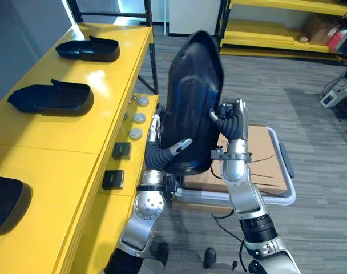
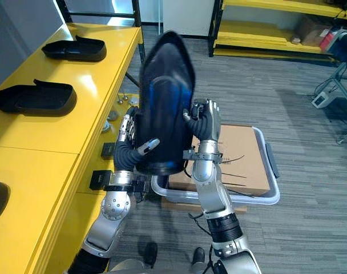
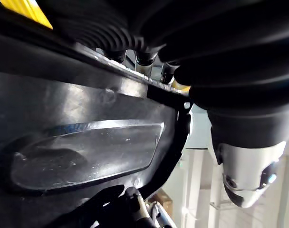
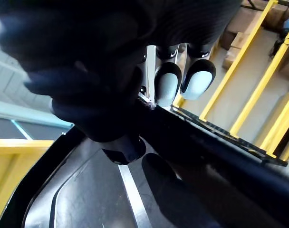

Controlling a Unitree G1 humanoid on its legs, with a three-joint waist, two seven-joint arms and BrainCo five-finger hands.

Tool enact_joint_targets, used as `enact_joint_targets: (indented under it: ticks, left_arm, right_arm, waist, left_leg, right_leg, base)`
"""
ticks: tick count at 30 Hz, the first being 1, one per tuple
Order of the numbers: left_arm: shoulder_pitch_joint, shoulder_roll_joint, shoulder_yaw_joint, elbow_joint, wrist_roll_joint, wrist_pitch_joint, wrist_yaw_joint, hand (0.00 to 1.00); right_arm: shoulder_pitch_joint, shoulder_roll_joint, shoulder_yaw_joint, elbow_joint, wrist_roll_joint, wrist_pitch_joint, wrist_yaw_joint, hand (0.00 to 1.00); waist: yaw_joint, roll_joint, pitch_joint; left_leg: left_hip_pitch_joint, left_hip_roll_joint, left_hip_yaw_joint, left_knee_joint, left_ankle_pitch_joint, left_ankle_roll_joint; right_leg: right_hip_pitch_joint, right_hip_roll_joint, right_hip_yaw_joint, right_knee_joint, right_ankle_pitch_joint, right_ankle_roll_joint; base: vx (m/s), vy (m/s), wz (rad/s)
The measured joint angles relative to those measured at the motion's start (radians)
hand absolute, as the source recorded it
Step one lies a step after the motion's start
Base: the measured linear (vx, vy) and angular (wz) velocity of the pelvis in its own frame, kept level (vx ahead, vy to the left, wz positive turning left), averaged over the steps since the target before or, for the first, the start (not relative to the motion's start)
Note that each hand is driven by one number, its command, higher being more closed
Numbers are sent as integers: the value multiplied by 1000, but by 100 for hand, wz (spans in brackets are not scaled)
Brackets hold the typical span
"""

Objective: Walk over and take plastic housings, then place them on the shelf

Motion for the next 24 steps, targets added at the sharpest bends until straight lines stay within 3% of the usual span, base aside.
enact_joint_targets:
  ticks: [2,3,9,18,19,24]
  left_arm:
    - [-15,1,-1,3,33,18,15,0]
    - [-18,1,-1,5,53,24,22,100]
    - [-82,4,4,75,92,56,72,100]
    - [-82,7,27,176,48,65,75,100]
    - [-77,7,28,178,47,69,72,100]
    - [-50,8,40,178,47,70,71,100]
  right_arm:
    - [0,0,2,0,1,0,-1,100]
    - [0,0,6,0,1,0,1,100]
    - [1,-13,11,0,23,0,1,100]
    - [0,-40,50,-3,53,-2,4,100]
    - [0,-44,63,-9,54,-5,7,0]
    - [0,-47,79,-42,64,-29,38,0]
  waist:
    - [0,0,-10]
    - [0,0,-18]
    - [-1,0,-25]
    - [-2,2,-53]
    - [-2,3,-56]
    - [-2,4,-66]
  left_leg:
    - [0,0,0,0,0,0]
    - [0,0,0,1,1,0]
    - [3,0,0,4,1,1]
    - [10,1,9,2,0,1]
    - [14,1,10,0,0,1]
    - [17,1,11,-2,0,1]
  right_leg:
    - [0,0,1,-1,3,5]
    - [0,1,3,-3,3,5]
    - [4,2,6,-5,3,5]
    - [4,2,18,-4,3,5]
    - [6,2,19,-4,3,5]
    - [7,3,21,-1,3,5]
  base:
    - [0,0,0]
    - [13,-8,-3]
    - [3,-2,-1]
    - [-15,-2,-3]
    - [0,0,0]
    - [-30,-4,-1]
